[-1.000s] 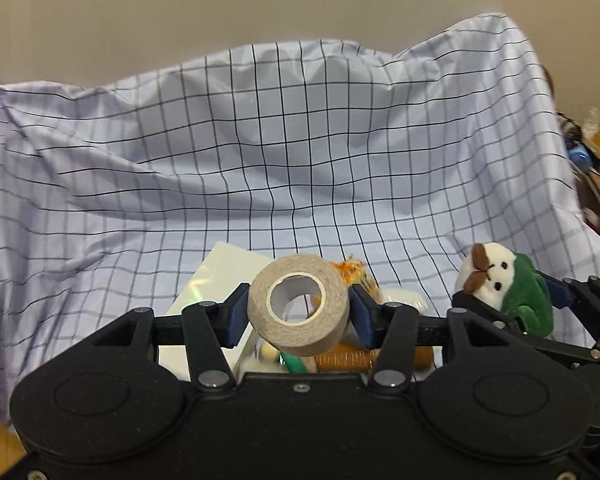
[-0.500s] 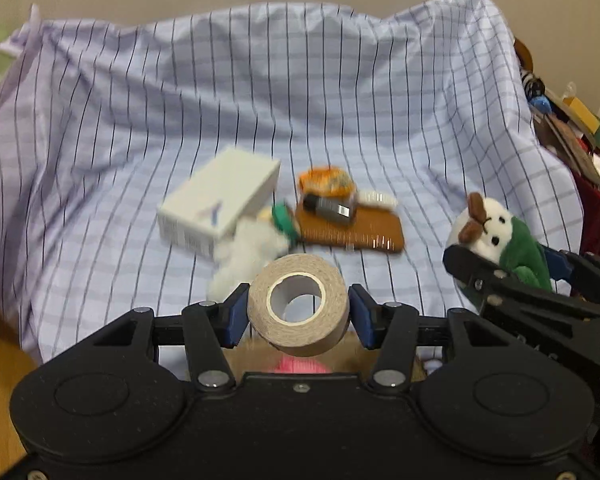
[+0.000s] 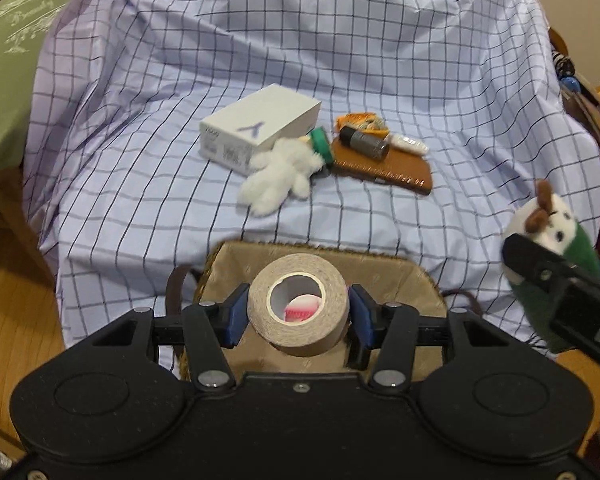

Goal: Organize soft objects
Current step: 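Carry the green plush and beige tape roll over the woven basket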

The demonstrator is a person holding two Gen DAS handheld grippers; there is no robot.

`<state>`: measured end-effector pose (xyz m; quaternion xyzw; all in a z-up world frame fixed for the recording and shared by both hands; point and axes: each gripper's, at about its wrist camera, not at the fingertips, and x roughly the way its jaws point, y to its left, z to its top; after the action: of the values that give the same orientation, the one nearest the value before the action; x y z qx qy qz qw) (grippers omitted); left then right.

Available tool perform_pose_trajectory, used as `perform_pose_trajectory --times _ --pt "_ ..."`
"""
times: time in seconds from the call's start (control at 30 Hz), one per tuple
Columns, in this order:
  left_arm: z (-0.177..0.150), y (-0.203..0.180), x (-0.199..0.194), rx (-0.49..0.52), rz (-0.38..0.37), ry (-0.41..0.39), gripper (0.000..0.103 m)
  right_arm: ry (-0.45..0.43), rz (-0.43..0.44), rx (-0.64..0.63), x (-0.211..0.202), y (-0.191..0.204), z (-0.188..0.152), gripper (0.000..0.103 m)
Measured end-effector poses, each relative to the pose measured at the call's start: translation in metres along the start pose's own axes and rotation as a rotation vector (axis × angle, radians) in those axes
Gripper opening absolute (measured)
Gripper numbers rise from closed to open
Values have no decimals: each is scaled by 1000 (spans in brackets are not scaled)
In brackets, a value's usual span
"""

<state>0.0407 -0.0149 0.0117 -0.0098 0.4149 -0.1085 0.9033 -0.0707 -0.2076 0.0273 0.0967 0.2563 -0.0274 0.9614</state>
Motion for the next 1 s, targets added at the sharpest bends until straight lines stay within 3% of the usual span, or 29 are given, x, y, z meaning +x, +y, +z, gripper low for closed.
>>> perform_pose_trajectory --times 0.37,1.0 --pt "-22 5 11 -26 22 42 50 152 -3 -13 22 8 -19 64" --pt "-33 9 21 -33 27 81 50 282 -1 -10 48 11 -31 64"
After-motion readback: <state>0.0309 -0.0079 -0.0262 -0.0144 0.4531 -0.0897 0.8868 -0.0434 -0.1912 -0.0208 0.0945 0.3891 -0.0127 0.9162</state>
